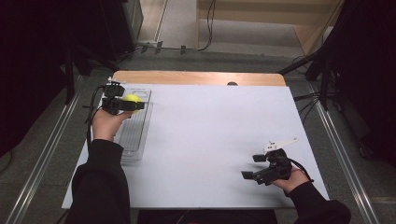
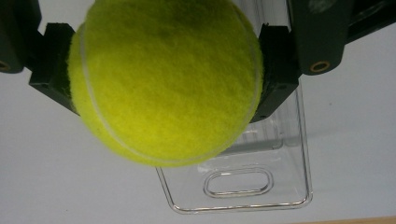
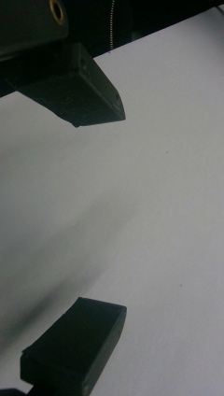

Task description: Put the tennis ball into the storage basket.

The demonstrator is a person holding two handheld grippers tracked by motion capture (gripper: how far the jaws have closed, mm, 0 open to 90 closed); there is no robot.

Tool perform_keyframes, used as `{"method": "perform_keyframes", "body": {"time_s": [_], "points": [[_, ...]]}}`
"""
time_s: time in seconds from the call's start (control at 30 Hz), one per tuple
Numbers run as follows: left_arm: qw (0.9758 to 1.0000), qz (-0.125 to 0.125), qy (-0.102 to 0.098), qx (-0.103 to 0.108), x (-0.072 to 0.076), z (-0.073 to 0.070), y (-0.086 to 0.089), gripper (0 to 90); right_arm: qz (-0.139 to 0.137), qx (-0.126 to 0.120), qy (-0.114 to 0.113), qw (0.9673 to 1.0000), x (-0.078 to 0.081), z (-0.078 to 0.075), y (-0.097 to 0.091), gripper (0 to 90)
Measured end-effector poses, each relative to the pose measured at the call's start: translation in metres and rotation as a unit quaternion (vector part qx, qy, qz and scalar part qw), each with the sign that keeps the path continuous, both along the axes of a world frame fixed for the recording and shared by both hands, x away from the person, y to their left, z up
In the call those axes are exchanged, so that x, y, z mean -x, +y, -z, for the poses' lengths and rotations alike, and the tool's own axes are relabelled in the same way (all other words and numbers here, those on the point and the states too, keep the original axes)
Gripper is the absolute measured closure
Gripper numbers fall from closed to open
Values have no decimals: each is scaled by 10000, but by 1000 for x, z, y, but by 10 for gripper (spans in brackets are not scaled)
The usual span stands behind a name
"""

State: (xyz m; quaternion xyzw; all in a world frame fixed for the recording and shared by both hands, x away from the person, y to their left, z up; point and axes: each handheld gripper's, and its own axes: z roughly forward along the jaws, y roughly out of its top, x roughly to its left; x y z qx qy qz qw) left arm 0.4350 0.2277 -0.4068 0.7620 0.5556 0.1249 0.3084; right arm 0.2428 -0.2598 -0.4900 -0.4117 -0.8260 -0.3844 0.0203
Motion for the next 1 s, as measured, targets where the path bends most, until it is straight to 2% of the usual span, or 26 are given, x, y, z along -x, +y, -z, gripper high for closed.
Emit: {"method": "perform_keyframes", "body": {"time_s": [1.0], "points": [[9996, -130, 238, -120, -6, 23, 0, 255, -2, 5, 13, 10000, 0, 0, 0, 62]]}}
